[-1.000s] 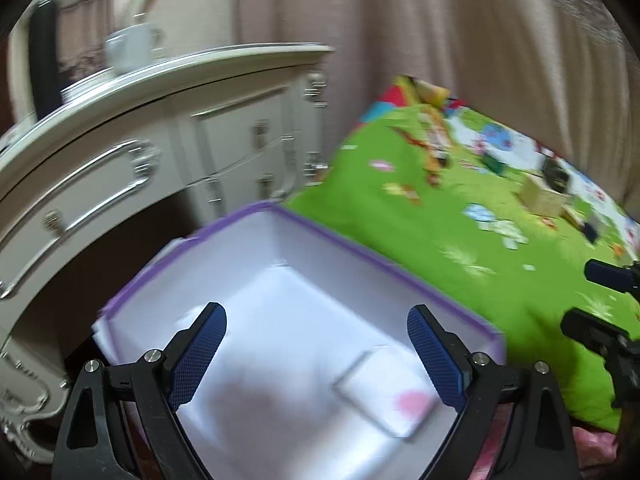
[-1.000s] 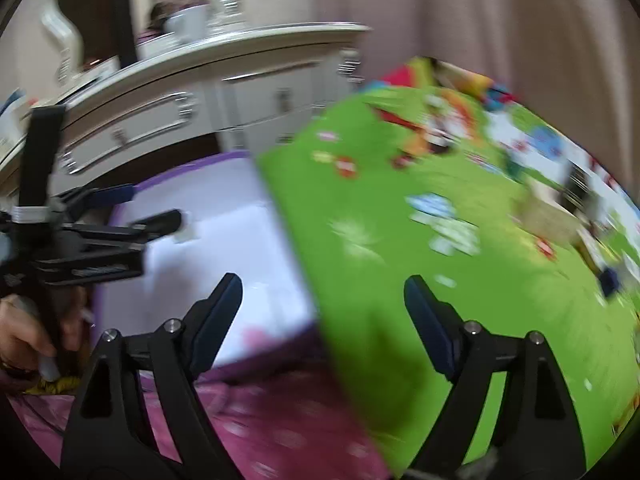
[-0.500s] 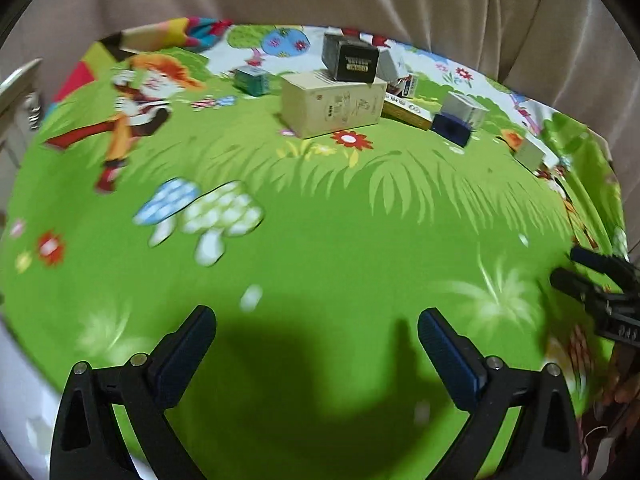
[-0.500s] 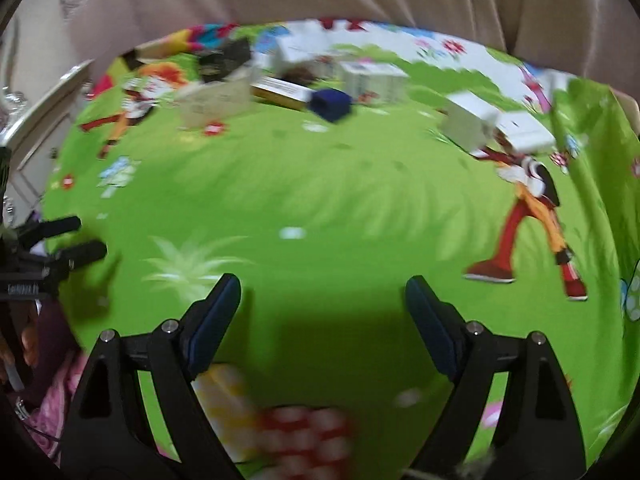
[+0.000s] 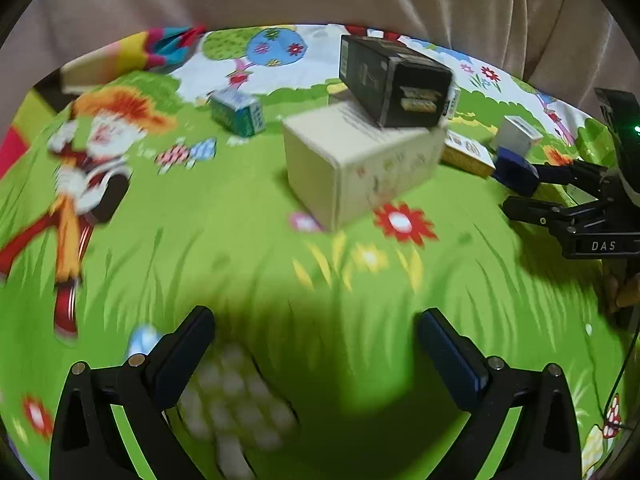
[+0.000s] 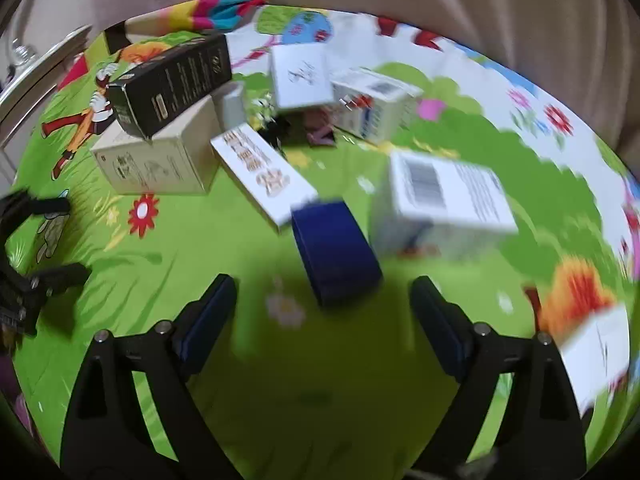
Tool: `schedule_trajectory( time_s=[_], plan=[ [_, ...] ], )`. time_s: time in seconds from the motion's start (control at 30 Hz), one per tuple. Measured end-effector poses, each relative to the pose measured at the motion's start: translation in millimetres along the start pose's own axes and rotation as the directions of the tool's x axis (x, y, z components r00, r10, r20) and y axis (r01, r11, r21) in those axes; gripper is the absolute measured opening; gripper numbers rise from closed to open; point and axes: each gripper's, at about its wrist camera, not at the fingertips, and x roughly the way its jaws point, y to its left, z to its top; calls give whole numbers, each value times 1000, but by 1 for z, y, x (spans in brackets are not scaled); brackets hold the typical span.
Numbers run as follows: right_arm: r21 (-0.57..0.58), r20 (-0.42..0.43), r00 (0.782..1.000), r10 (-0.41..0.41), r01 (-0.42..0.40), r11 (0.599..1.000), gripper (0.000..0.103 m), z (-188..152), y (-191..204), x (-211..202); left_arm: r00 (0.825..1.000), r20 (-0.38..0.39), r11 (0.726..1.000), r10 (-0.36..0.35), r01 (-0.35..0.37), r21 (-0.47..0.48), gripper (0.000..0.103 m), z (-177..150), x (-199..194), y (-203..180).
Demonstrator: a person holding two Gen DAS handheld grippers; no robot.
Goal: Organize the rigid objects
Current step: 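Move both open tools back over the mat, then grasp the cream barcode box with the left tool while the right grasps the blue cube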
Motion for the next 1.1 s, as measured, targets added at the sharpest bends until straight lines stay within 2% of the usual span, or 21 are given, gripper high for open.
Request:
schedule_trajectory(
  time_s=[0.03,0.07,0.2,0.3,0.33,0.37,0.43,0.5,0.63,0.73,0.83,0.9,1.0,1.1],
  plan=[
    [-6,14,1000,1,-1,1000,46,3,2,-1,1000,5,1000,-4,4,20,103,7,4,1],
    [1,24,1000,-9,9,1000,32,2,2,-4,1000,18,998,-3,2,56,103,18,9,3],
    [31,44,999,-14,12,999,32,-19,12,-22,997,75,984,-25,11,180,103,48,20,-7],
    [48,47,999,-23,21,999,32,-38,19,-37,996,82,957,-32,7,291,103,64,33,-25],
    [53,47,998,-32,29,998,32,-42,21,-40,996,81,951,-45,18,309,99,66,36,-30],
    [54,46,998,-37,34,998,32,-43,20,-40,992,84,947,-96,65,315,75,65,35,-34],
    [74,45,999,-31,27,997,32,-45,17,-42,979,81,951,-185,158,265,51,58,29,-38],
    [114,51,999,-16,10,993,32,-50,13,-47,973,104,961,-206,181,211,51,36,9,-46],
    [153,64,998,19,-29,988,32,-72,13,-65,959,153,964,-239,215,157,51,-33,-44,-58],
    [154,70,996,50,-60,986,32,-94,20,-81,964,157,969,-215,190,160,52,-64,-63,-59],
    [154,70,996,49,-60,986,32,-108,24,-92,973,164,978,-161,135,162,53,-75,-67,-55],
    [162,70,996,50,-61,985,32,-109,23,-93,977,148,979,-155,132,156,53,-73,-62,-54],
    [171,72,996,51,-63,983,35,-108,22,-92,984,135,983,-116,94,160,69,-66,-54,-58],
    [160,70,997,45,-55,986,47,-107,25,-92,986,135,984,-94,72,164,79,-64,-51,-58]
  ],
)
